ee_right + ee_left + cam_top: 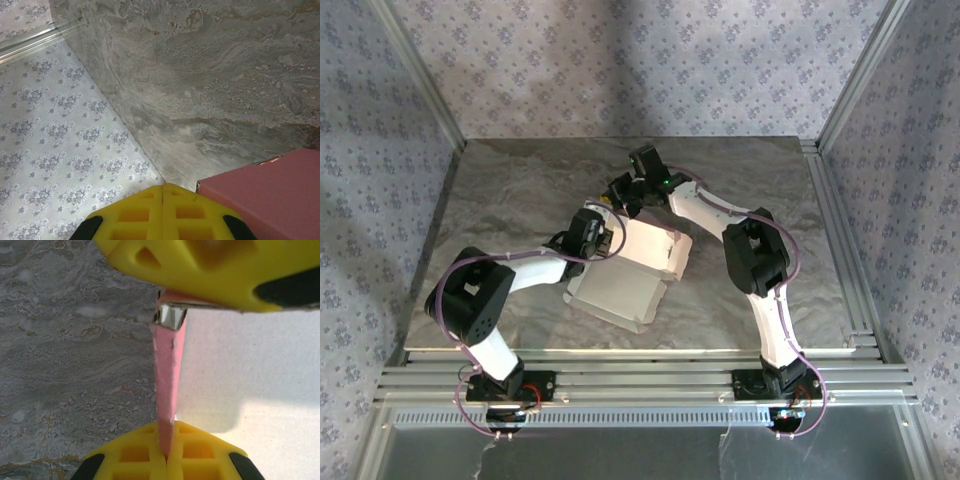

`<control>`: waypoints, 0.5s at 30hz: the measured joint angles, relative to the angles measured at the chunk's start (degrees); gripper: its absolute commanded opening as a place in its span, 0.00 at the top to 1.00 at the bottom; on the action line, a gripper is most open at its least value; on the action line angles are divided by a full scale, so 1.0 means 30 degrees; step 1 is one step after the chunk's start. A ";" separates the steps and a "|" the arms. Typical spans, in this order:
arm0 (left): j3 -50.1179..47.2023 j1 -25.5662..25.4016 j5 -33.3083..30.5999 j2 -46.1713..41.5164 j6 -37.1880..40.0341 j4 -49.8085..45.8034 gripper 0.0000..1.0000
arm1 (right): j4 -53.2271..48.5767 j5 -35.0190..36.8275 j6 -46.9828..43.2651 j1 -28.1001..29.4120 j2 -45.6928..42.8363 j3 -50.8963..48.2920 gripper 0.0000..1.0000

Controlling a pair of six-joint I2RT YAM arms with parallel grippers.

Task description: Fold the paper box

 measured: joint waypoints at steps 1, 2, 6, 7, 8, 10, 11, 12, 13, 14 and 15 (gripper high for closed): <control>0.0000 0.0000 -0.0044 0.0000 -0.0022 0.0000 1.00 | 0.0095 -0.0007 0.0066 0.0000 -0.0015 -0.0073 1.00; 0.0000 -0.0007 -0.0058 0.0000 -0.0058 0.0000 1.00 | 0.0168 -0.0015 0.0153 0.0000 -0.0015 -0.0117 1.00; 0.0000 -0.0095 -0.0408 0.0007 -0.0219 -0.0080 1.00 | 0.0729 -0.0087 0.0641 0.0029 -0.0051 -0.0583 1.00; 0.0000 -0.0117 -0.0481 0.0007 -0.0284 -0.0087 1.00 | 0.0772 -0.0095 0.0736 0.0036 -0.0051 -0.0670 1.00; 0.0000 -0.0117 -0.0495 0.0007 -0.0364 -0.0087 1.00 | 0.0780 -0.0095 0.0765 0.0044 -0.0051 -0.0699 1.00; 0.0000 -0.0131 -0.0546 0.0007 -0.0495 -0.0087 1.00 | 0.0809 -0.0087 0.0838 0.0066 -0.0051 -0.0707 1.00; 0.0000 -0.0160 -0.0568 0.0007 -0.0546 -0.0087 1.00 | 0.0816 -0.0095 0.0852 0.0066 -0.0051 -0.0707 1.00; 0.0000 -0.0168 -0.0612 0.0007 -0.0568 -0.0080 1.00 | 0.0823 -0.0095 0.0874 0.0066 -0.0051 -0.0707 1.00; 0.0000 -0.0197 -0.0641 0.0007 -0.0583 -0.0080 1.00 | 0.0809 -0.0095 0.0896 0.0066 -0.0051 -0.0707 1.00; 0.0000 -0.0204 -0.0670 0.0007 -0.0583 -0.0080 1.00 | 0.0780 -0.0095 0.0896 0.0066 -0.0051 -0.0699 1.00; 0.0000 -0.0204 -0.0692 0.0007 -0.0583 -0.0080 1.00 | 0.0707 -0.0095 0.0889 0.0066 -0.0051 -0.0678 1.00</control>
